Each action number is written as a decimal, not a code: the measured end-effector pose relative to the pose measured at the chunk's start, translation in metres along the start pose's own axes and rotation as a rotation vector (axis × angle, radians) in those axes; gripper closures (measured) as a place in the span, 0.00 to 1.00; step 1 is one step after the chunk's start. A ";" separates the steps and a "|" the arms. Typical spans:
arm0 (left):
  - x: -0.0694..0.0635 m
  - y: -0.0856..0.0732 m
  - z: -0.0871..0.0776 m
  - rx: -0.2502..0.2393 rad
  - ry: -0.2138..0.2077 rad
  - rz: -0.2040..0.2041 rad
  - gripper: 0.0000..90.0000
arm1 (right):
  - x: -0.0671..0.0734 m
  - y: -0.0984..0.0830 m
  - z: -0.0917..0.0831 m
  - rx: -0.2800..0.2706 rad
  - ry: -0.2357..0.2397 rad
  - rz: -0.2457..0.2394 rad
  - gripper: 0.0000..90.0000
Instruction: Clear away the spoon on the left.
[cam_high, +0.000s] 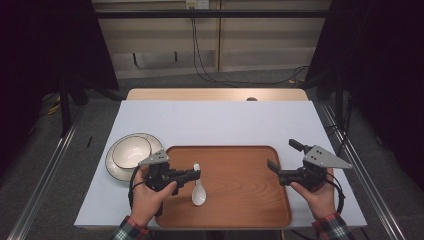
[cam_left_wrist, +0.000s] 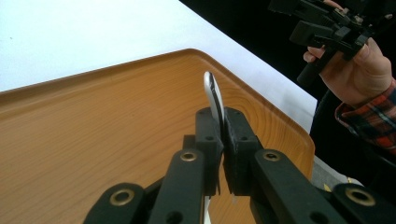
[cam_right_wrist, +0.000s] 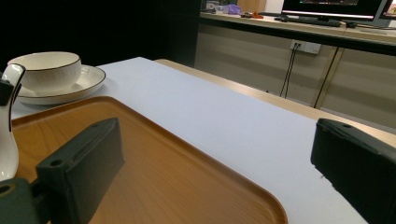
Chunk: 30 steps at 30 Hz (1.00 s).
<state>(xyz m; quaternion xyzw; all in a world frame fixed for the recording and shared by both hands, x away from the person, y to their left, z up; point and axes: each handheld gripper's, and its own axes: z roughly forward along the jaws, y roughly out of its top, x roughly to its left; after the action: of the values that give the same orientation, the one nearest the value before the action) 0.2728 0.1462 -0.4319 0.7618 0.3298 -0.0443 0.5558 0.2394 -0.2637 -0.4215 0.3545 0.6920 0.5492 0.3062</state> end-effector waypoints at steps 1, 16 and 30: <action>0.001 0.000 0.000 0.001 0.001 0.001 0.95 | 0.000 0.000 0.000 0.000 -0.001 0.002 0.02; 0.010 -0.002 -0.001 -0.007 0.042 -0.011 0.92 | 0.000 0.000 0.000 0.004 0.005 -0.004 0.02; 0.016 -0.004 0.001 -0.008 0.065 -0.020 0.90 | 0.000 0.000 0.000 0.008 0.004 -0.004 0.02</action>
<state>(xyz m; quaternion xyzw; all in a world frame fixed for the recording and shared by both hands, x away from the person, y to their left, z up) 0.2835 0.1537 -0.4428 0.7573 0.3556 -0.0240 0.5473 0.2394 -0.2631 -0.4221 0.3530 0.6956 0.5466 0.3046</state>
